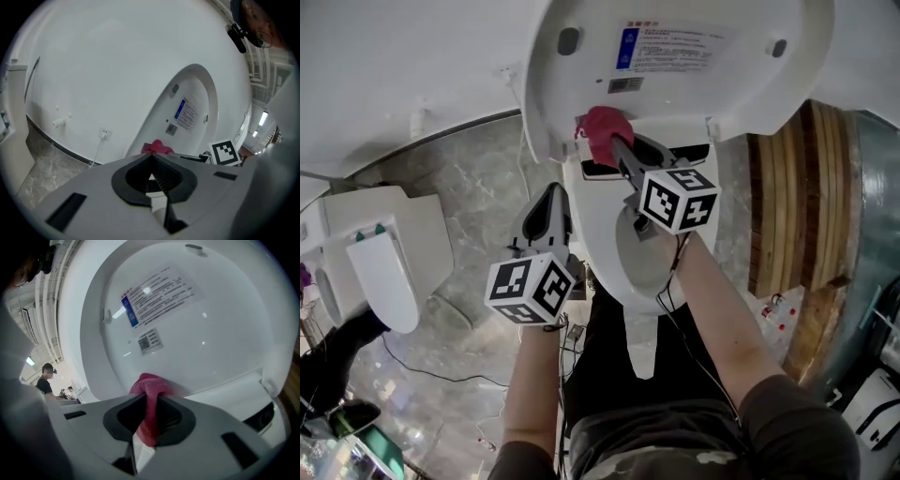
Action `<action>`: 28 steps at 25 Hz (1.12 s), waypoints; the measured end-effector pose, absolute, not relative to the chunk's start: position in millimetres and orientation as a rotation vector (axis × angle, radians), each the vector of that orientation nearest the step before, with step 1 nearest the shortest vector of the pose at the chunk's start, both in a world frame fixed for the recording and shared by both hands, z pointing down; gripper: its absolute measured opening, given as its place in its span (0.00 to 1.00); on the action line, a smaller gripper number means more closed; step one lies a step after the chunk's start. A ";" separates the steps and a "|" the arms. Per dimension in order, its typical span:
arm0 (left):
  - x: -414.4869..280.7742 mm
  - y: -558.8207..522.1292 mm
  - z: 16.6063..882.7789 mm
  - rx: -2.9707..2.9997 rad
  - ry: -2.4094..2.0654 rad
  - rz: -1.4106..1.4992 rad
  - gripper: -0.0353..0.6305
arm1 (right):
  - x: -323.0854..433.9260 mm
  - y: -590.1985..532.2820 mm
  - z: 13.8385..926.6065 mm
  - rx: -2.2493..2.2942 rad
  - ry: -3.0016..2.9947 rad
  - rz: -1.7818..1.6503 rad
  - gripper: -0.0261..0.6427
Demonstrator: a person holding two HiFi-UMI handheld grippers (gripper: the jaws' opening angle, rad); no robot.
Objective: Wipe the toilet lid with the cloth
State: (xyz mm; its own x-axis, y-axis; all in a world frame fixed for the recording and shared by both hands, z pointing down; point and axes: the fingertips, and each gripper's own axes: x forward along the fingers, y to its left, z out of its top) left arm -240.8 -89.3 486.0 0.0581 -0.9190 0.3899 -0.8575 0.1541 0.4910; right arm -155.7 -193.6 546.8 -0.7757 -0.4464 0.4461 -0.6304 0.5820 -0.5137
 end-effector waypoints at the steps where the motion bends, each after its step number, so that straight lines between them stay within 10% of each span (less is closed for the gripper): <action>1: -232.4 -94.5 485.4 1.709 -1.781 -0.117 0.06 | -144.4 -199.3 546.1 0.908 -2.544 0.987 0.11; 28: -22.1 -168.7 437.8 1.841 -1.730 -0.051 0.06 | 61.5 -237.0 513.2 0.986 -2.546 1.123 0.11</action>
State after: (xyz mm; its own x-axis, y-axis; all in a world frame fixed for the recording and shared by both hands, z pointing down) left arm -22.1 -168.7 437.8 0.1476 -0.9180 0.3681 -0.8949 0.0346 0.4450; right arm 61.5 -237.0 513.2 -0.7608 -0.4993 0.4145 -0.6428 0.4920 -0.5872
